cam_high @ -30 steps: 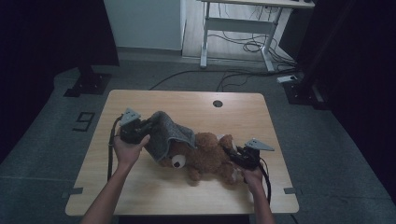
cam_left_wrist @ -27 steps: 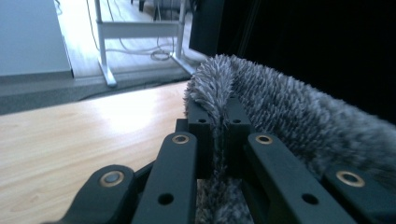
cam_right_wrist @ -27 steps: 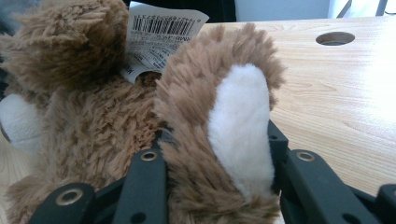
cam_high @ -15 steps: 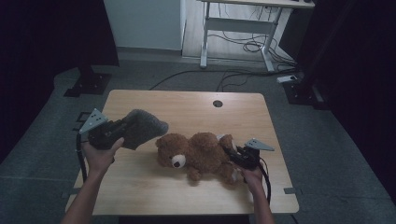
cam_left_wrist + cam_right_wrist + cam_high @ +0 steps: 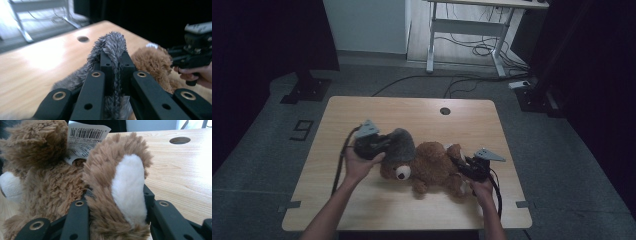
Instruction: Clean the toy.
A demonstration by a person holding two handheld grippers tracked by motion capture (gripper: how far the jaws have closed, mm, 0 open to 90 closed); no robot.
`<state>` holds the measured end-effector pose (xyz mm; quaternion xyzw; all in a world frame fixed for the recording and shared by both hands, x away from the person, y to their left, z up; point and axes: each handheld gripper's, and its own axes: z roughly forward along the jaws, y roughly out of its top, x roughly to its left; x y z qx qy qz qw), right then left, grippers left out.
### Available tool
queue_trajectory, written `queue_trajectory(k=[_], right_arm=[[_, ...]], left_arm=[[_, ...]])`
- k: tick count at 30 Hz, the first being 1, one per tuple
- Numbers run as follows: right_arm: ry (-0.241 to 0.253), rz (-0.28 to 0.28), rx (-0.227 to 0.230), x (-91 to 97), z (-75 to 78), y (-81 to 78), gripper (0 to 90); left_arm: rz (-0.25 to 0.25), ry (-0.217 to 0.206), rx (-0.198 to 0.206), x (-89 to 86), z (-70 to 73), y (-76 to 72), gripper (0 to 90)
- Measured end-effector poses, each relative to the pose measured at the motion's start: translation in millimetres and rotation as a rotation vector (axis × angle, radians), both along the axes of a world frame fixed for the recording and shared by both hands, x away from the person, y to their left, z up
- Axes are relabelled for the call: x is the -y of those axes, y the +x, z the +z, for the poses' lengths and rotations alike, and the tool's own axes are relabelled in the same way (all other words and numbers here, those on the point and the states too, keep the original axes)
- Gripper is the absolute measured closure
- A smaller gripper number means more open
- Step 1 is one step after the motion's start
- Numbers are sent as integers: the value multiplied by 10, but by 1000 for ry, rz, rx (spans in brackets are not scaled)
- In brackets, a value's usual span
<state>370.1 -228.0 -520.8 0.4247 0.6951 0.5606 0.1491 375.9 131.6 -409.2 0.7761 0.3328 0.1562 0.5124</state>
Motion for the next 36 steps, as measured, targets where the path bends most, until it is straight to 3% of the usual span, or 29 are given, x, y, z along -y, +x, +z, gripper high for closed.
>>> queue_trajectory(k=[4,7,9,11,18,26,28,36], right_arm=[[4,0,-1,2,-4,2,635],[4,-1,-3,6,-8,5,635],[1,-4,-5,17,-14,7,635],[4,-9,-8,24,-23,8,636],[6,-11,-11,5,-17,12,633],[7,-9,-9,-8,-5,5,631],[9,-10,-9,-8,-7,5,630],[11,-11,-8,-21,-5,3,630]], left_arm=[[-57,48,-48,431,-183,93,843],[-80,118,-41,714,-290,75,842],[-62,147,-38,810,-339,76,842],[-44,137,-56,813,-362,97,844],[49,156,-61,533,-453,44,851],[130,61,-54,-49,-461,-82,853],[149,34,-70,-188,-492,-87,852],[203,21,-91,-491,-623,-174,852]])
